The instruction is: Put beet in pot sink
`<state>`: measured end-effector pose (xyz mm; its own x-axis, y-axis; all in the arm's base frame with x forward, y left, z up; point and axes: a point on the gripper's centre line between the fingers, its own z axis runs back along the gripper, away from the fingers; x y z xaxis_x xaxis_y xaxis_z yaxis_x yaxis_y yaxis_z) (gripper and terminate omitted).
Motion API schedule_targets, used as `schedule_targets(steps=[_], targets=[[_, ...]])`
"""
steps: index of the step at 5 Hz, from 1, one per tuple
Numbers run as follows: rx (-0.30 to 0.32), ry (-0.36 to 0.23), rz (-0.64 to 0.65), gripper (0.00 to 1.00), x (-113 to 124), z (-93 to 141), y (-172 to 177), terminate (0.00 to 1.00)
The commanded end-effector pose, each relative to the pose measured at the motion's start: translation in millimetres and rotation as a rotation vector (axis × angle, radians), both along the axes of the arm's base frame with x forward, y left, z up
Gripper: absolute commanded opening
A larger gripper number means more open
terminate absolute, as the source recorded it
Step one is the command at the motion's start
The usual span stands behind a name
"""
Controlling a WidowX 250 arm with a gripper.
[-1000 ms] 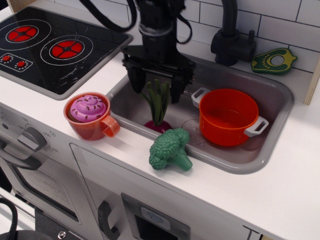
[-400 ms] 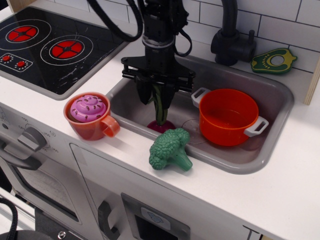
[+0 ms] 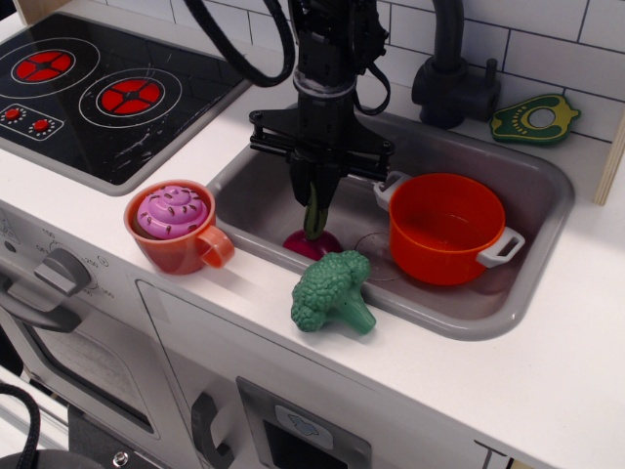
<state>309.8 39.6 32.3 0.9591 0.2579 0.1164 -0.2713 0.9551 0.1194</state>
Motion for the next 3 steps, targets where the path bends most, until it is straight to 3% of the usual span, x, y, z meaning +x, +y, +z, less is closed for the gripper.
schedule_targets(steps=[1, 2, 3], targets=[[-0.11, -0.128, 0.06, 0.0, 13.1, 76.7, -9.4, 0.0], [-0.17, -0.177, 0.065, 0.0, 14.9, 100.0, -24.2, 0.0], [-0.275, -0.191, 0.05, 0.0, 25.8, 99.1, -57.1, 0.0]])
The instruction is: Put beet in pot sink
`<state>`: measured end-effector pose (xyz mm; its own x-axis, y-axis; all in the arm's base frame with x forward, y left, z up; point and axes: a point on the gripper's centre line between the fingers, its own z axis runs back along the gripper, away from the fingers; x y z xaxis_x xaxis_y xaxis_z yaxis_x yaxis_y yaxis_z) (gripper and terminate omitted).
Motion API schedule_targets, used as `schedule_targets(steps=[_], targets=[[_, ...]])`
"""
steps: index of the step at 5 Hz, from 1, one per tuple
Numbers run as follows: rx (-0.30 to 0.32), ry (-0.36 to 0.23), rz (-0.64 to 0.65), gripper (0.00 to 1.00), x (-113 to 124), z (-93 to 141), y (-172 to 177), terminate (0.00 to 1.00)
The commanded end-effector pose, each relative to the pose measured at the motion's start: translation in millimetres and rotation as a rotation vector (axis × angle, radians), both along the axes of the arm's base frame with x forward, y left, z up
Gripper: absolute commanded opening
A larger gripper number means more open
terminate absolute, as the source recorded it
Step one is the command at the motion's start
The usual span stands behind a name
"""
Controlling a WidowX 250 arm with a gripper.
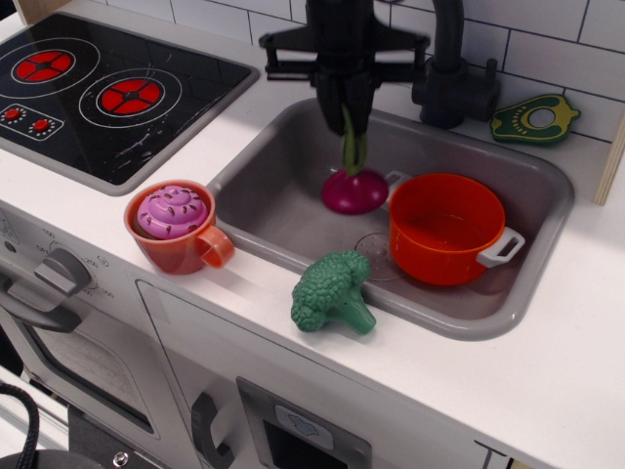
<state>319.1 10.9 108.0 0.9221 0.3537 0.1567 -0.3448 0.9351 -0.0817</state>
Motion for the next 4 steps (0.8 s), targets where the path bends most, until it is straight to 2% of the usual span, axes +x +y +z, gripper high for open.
schedule_targets(steps=[1, 2, 3, 4], targets=[[-0.097, -0.103, -0.017, 0.0, 27.7, 5.9, -42.7, 0.0], [-0.081, -0.105, -0.008, 0.0, 38.0, -12.3, -50.9, 0.0], [-0.048, -0.115, -0.01, 0.0, 38.9, -16.2, -48.9, 0.0], [-0.03, -0.127, 0.0, 1.0, 41.8, -14.4, -48.2, 0.0]])
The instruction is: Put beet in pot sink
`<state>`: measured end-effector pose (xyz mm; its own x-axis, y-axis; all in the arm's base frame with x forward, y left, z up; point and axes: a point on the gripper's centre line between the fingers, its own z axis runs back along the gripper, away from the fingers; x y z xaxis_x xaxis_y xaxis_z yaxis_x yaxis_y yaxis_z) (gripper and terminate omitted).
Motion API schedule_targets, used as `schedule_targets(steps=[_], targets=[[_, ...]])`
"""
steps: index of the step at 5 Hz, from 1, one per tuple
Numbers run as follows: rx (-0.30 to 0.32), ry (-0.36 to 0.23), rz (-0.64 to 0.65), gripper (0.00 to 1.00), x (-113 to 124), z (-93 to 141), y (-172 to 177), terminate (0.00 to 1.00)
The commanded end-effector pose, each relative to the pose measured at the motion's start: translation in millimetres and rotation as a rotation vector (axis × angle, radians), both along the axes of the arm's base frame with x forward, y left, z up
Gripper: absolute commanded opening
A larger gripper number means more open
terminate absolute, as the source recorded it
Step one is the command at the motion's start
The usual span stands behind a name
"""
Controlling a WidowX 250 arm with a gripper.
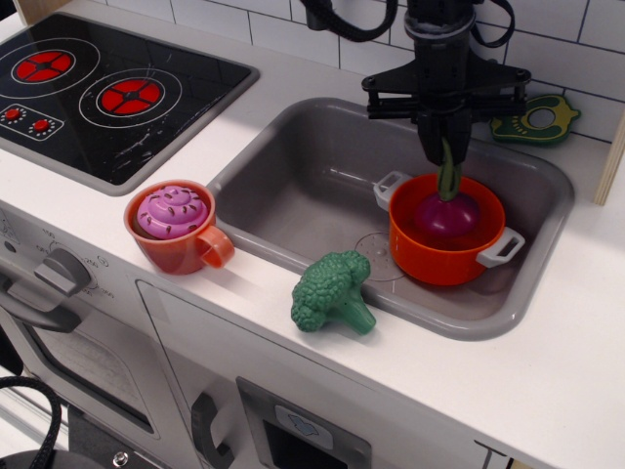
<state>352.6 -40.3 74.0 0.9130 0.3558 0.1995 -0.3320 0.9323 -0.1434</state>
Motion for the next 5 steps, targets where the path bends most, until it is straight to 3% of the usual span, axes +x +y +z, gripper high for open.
schedule_targets(steps=[1, 2, 3, 4, 5], targets=[[0.026, -0.076, 0.041, 1.0, 15.2, 28.6, 3.6, 0.0], [0.059, -0.088, 0.035, 1.0, 13.7, 42.5, -1.0, 0.0], [0.043, -0.08, -0.016, 1.0, 7.6, 62.2, -4.7, 0.0], [0.043, -0.08, -0.016, 1.0, 7.6, 62.2, -4.7, 0.0], [0.043, -0.08, -0.016, 1.0, 7.6, 62.2, -4.7, 1.0]])
